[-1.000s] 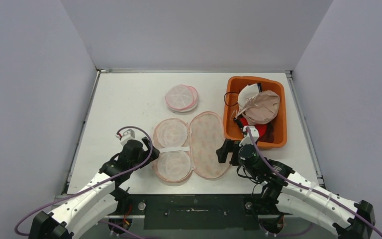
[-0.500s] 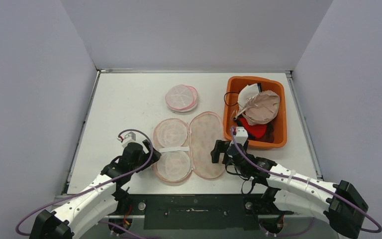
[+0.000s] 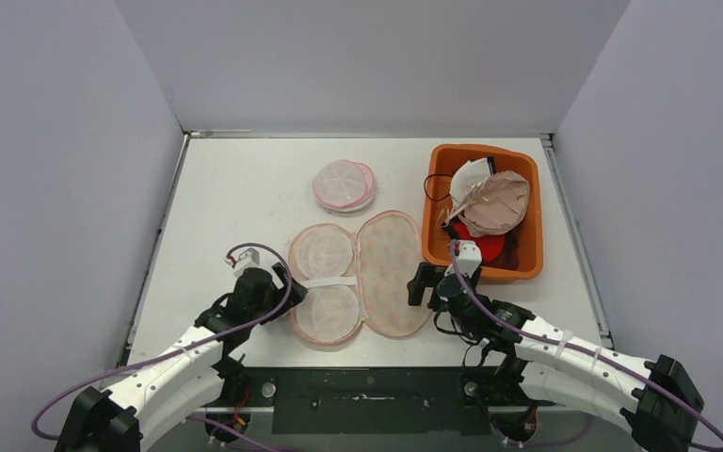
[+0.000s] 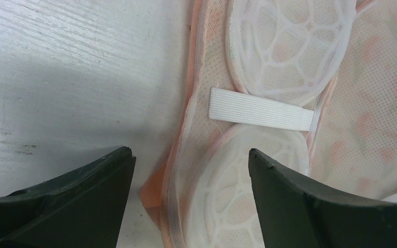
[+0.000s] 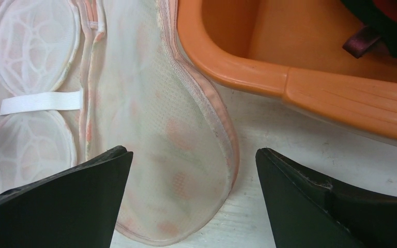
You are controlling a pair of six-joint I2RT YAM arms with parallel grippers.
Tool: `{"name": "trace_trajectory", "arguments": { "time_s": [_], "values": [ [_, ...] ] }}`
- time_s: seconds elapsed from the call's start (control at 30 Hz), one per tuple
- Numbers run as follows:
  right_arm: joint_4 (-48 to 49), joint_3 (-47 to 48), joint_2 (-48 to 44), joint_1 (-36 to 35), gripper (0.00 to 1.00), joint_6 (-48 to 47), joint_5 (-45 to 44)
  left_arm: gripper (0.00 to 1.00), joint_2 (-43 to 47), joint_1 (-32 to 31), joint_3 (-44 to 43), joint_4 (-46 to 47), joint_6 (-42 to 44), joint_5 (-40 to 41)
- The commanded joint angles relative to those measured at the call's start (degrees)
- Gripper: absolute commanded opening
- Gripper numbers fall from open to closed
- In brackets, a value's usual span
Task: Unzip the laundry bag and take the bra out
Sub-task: Close the laundry bag at the center of the board.
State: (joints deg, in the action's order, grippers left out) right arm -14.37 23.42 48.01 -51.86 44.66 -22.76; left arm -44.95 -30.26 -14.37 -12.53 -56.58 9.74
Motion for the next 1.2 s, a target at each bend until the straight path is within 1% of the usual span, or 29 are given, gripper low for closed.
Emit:
{"name": "trace_trajectory", "arguments": {
  "time_s": [0.0,0.1,0.17,0.33,0.43,0.5,0.6,0.63,0.67,0.7,0.73,0.77,0.83,0.9,1.0,1.1,1.17],
  "values": [
    [7.7,-2.9,0.2,0.0,0.94,-0.4,3.2,0.79,-0.5,0.5,0.8,3.7,-0.4,-1.0],
    [16.4,-5.1,1.9,0.8,0.95,-2.6,10.5,0.78,0.0,0.5,1.1,3.7,-0.6,-1.4],
    [19.3,-5.4,3.3,1.4,0.95,-3.2,12.6,0.78,0.6,0.5,1.5,3.9,-0.8,-1.6],
    [22.2,-4.6,5.3,1.6,0.96,-4.8,14.7,0.78,1.1,0.6,2.6,4.9,-1.4,-2.4],
    [23.5,-4.5,4.9,1.6,0.98,-6.2,16.0,0.78,0.9,0.6,3.1,5.8,-1.6,-2.9],
    [24.8,-4.5,4.0,1.5,0.91,-7.0,17.3,0.76,0.4,0.5,3.6,7.0,-1.7,-3.4],
    [26.3,-4.3,2.7,1.4,0.71,-7.4,19.5,0.73,-0.6,0.6,4.5,9.1,-2.1,-4.6],
    [27.2,-4.1,2.5,1.2,0.67,-7.6,20.8,0.72,-1.0,0.6,4.6,9.5,-2.2,-4.7],
    [28.2,-3.9,2.5,1.0,0.66,-8.0,22.9,0.71,-1.4,0.5,4.8,9.7,-2.3,-4.9],
    [29.3,-3.4,2.9,0.9,0.67,-8.6,25.7,0.7,-1.8,0.5,4.8,9.9,-2.4,-4.8],
    [30.1,-2.9,3.4,0.6,0.69,-9.1,28.1,0.7,-2.1,0.6,4.8,9.9,-2.4,-4.7],
    [30.6,-2.4,4.0,0.2,0.75,-9.5,29.6,0.69,-2.3,0.6,4.7,9.8,-2.5,-4.5],
    [29.6,-1.6,3.7,-0.3,0.87,-9.5,28.3,0.67,-2.4,0.6,4.6,9.3,-2.6,-3.9],
    [27.6,-2.1,2.3,-0.4,0.94,-9.3,24.7,0.63,-2.2,0.6,4.4,8.8,-2.7,-3.2],
    [28.0,-3.9,0.5,-0.4,0.95,-8.9,24.1,0.54,-2.2,0.6,4.9,8.7,-3.2,-2.3],
    [33.1,-4.5,2.8,-0.5,0.91,-8.2,30.8,0.44,-3.5,0.5,5.4,10.7,-3.7,-2.6],
    [36.2,-3.7,5.4,-1.7,0.9,-7.5,32.6,0.38,-5.0,0.5,5.6,11.7,-3.9,-3.2]
  ]
}}
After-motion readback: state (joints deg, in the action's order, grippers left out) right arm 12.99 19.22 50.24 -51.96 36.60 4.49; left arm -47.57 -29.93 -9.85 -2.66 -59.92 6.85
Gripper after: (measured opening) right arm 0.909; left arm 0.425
